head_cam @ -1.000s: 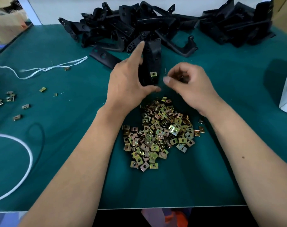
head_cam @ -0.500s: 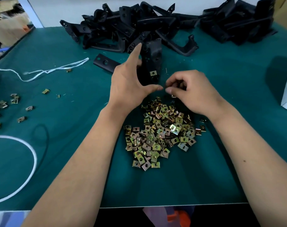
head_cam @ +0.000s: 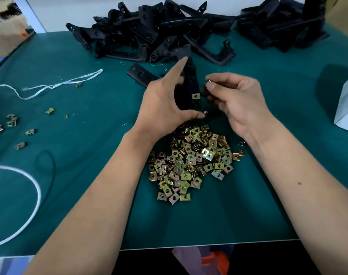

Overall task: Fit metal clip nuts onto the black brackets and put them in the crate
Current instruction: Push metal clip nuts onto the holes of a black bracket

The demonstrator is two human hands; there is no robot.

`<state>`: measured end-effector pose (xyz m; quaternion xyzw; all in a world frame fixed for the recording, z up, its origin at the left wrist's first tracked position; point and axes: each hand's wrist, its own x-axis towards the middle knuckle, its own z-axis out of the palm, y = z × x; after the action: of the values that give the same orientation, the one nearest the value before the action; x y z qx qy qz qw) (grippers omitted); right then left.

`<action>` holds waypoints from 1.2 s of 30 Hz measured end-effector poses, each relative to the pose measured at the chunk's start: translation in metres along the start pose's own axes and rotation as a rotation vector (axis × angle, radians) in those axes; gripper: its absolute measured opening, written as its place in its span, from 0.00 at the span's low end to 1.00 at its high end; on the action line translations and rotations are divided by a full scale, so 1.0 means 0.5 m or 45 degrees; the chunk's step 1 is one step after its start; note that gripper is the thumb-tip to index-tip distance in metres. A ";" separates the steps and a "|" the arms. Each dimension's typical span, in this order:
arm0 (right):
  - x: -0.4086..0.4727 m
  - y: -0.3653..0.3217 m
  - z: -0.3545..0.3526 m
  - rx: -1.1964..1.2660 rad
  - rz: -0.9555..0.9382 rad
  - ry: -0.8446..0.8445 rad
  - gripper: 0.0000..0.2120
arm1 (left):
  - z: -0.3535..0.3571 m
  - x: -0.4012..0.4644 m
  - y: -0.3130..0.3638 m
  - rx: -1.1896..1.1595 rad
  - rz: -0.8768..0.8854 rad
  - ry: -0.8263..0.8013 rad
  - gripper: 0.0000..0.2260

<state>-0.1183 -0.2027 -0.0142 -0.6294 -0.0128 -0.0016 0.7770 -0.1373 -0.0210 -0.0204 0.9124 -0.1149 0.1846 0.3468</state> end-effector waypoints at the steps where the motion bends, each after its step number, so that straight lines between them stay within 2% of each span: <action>1: -0.001 -0.001 0.001 -0.009 0.005 0.014 0.07 | 0.001 -0.001 0.001 0.000 0.011 -0.008 0.55; 8: -0.002 -0.007 0.007 0.171 0.123 0.051 0.05 | 0.002 -0.001 0.009 -0.018 0.044 -0.054 0.56; 12: -0.001 -0.006 0.007 0.202 0.110 0.060 0.05 | 0.004 0.000 0.010 -0.021 0.073 -0.063 0.56; 18: 0.002 0.002 0.012 0.111 0.037 0.086 0.04 | 0.004 0.000 0.009 -0.032 0.085 -0.065 0.56; 24: 0.005 -0.002 0.006 0.077 0.004 0.015 0.05 | 0.002 0.001 0.006 -0.021 0.058 -0.055 0.56; 30: 0.006 0.004 0.006 -0.158 -0.141 0.037 0.08 | 0.002 0.000 0.006 -0.037 0.069 -0.065 0.56; 34: 0.014 0.007 -0.003 -0.232 -0.219 0.098 0.02 | 0.003 0.001 0.005 -0.043 0.066 -0.065 0.56; 36: 0.017 0.008 -0.003 -0.281 -0.229 0.085 0.03 | 0.003 0.001 0.006 -0.031 0.078 -0.064 0.56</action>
<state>-0.1098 -0.2034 -0.0184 -0.7071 -0.0430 -0.0937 0.6996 -0.1374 -0.0245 -0.0193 0.9085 -0.1539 0.1708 0.3490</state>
